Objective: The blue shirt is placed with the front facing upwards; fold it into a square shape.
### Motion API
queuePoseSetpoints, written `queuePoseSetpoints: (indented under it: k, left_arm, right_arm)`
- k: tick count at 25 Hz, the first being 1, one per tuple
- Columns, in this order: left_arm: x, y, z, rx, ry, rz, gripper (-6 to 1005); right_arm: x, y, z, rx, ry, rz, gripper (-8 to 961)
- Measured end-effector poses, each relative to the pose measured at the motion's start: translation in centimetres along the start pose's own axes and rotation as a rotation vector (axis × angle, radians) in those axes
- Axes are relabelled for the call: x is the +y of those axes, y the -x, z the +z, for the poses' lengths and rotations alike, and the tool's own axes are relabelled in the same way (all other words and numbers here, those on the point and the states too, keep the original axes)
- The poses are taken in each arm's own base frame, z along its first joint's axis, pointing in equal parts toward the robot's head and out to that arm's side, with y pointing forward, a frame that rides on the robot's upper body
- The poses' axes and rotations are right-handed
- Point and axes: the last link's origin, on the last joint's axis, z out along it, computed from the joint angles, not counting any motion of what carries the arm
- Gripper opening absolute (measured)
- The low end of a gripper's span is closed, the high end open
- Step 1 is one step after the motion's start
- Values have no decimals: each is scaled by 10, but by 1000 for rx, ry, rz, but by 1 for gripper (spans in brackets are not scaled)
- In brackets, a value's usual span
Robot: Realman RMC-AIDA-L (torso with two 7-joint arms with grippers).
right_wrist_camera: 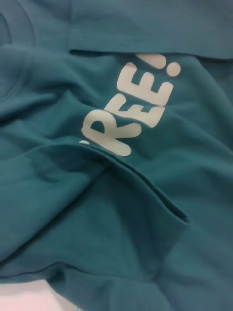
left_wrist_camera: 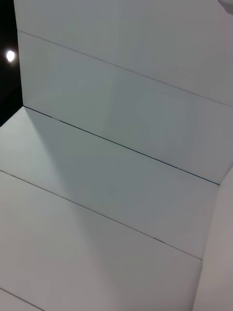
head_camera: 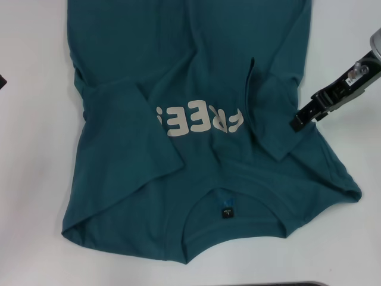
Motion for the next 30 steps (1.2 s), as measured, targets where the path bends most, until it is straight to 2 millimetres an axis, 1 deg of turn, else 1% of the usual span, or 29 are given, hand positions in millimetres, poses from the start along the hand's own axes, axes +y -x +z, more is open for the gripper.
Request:
queuePoseSetpoints:
  k: [6,20,25,30]
  left_arm:
    - [0,1,-1,0,-2,-2,721]
    - [0,1,-1,0,-4,-3,720]
    - [0,1,-1,0,-5,-1,720]
    - [0,1,-1,-1,-6,-1,720]
  right_arm:
    - [-3,-3,2,7,-15,2,682]
    - [4,-4,9,25,6,-20,682]
    - [6,-8,11,43,29,-12,682]
    - [6,-15,7,72,57,5,682]
